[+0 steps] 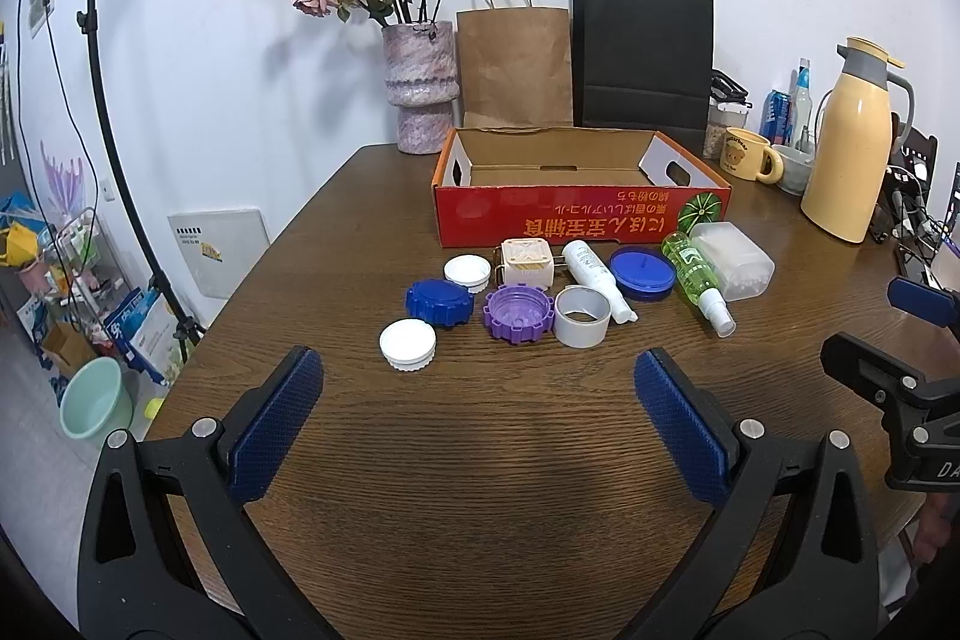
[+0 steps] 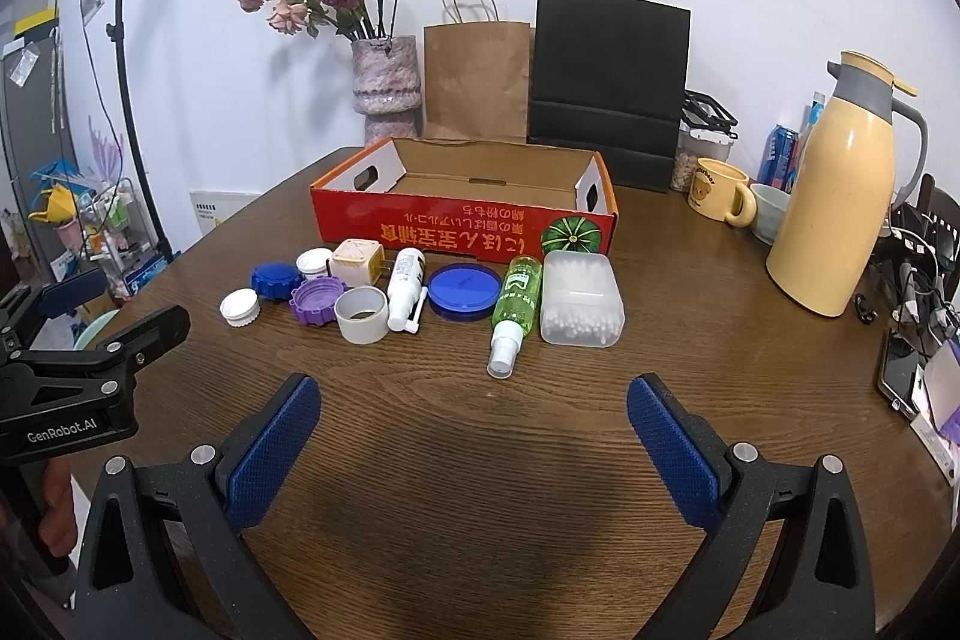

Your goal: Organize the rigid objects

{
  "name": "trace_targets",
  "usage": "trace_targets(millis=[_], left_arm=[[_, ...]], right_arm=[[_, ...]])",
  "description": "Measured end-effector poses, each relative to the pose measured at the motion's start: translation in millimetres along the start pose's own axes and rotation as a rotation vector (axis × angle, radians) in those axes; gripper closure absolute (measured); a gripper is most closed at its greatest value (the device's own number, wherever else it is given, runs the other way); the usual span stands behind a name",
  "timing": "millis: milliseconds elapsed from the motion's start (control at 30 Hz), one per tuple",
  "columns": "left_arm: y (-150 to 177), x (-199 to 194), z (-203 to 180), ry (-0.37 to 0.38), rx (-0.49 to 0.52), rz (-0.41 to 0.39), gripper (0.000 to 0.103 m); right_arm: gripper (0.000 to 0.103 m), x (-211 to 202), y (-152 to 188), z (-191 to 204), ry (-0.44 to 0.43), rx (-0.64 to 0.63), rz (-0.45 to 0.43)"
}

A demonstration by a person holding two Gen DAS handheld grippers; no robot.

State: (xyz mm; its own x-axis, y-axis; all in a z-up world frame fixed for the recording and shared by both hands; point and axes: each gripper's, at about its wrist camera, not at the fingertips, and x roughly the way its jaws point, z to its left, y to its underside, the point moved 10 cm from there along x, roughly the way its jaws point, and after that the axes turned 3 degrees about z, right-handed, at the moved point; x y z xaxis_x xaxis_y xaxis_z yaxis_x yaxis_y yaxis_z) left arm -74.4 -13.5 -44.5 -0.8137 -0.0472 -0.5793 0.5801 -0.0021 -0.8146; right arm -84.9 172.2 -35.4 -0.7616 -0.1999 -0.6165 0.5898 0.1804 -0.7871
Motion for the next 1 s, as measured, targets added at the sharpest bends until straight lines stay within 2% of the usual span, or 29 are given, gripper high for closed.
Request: trace_targets(millis=[1000], left_arm=[[1.5, 7.0, 0.9, -0.009, 0.002, 0.005, 0.0]], right_arm=[[0.0, 8.1, 1.6, -0.3, -0.013, -0.006, 0.005]])
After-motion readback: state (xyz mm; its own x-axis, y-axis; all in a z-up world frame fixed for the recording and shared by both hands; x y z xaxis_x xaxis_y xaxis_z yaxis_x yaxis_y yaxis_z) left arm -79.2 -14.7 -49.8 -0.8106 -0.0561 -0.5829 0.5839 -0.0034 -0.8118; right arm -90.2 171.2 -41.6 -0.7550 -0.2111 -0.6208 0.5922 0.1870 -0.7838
